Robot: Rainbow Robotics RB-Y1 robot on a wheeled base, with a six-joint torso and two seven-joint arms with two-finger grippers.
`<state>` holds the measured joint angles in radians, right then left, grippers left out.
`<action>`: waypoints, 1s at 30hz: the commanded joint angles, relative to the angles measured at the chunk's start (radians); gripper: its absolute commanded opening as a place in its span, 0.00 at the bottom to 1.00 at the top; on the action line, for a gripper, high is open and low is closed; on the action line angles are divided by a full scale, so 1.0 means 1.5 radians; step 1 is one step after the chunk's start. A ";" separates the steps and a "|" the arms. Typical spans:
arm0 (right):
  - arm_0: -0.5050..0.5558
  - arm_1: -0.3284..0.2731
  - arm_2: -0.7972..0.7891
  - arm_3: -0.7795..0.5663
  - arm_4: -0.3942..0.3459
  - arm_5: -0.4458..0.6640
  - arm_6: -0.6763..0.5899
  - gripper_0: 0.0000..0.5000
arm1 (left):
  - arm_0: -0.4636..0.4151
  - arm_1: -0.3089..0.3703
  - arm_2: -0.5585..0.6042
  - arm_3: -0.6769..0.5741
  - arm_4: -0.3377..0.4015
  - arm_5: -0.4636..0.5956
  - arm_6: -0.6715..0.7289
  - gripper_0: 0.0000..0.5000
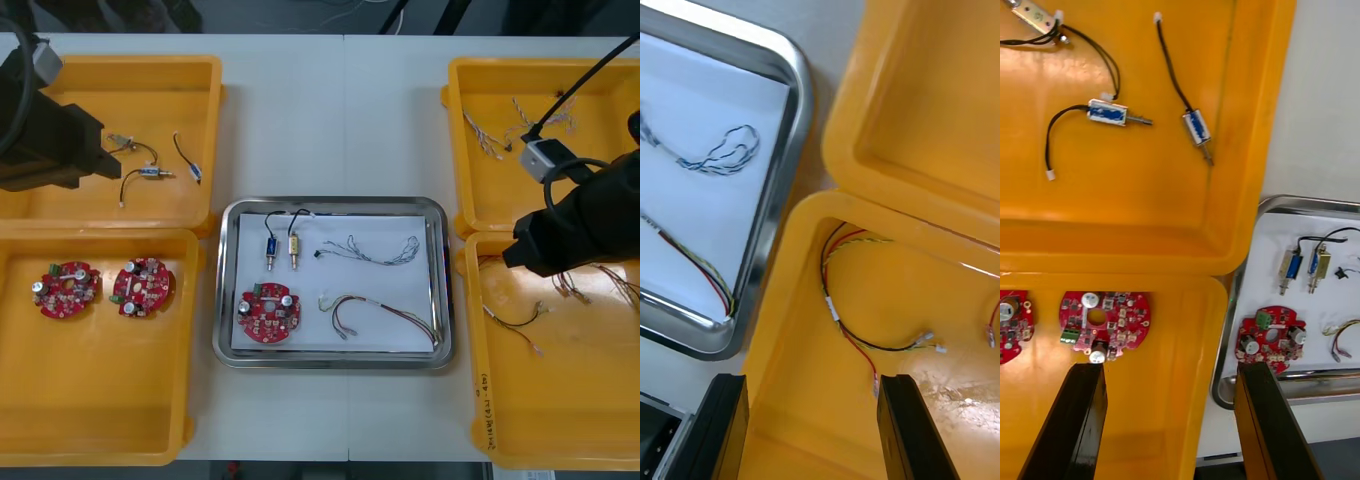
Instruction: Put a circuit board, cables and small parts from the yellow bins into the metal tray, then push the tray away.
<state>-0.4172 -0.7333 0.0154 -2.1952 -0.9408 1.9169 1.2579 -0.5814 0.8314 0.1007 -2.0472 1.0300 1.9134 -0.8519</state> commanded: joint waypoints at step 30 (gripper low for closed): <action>-0.231 0.117 0.403 -0.032 0.015 -0.007 -0.026 1.00 | 0.215 0.092 0.118 -0.063 0.011 0.004 -0.162 1.00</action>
<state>-0.7187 -0.5954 0.5611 -2.2358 -0.9341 1.9167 1.2568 -0.2723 0.9197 0.2461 -2.1104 1.0412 1.9135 -1.0354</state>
